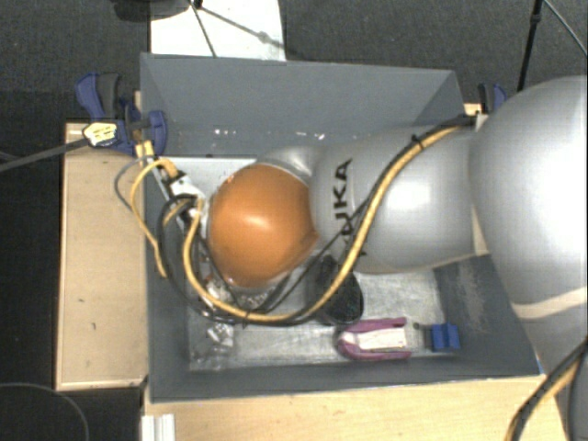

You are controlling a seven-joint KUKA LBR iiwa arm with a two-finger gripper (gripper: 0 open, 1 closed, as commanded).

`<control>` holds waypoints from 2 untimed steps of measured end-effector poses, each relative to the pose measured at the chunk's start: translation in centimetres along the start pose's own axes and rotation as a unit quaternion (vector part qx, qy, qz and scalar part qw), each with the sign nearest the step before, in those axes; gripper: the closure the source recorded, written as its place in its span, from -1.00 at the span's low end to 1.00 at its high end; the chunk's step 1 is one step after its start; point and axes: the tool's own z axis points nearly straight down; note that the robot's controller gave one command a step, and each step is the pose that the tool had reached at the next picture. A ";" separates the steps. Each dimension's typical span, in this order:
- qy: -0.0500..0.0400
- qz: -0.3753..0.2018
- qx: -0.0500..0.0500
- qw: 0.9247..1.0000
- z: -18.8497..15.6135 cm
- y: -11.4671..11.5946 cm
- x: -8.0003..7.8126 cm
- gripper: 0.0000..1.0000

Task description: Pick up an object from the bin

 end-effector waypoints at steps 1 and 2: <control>0.000 0.004 -0.001 1.000 0.0 0.0 0.0 1.00; -0.001 0.009 0.003 1.000 -1.9 -0.1 0.0 1.00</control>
Offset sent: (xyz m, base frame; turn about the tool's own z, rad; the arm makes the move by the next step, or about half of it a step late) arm 0.0000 0.0000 0.0000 0.0000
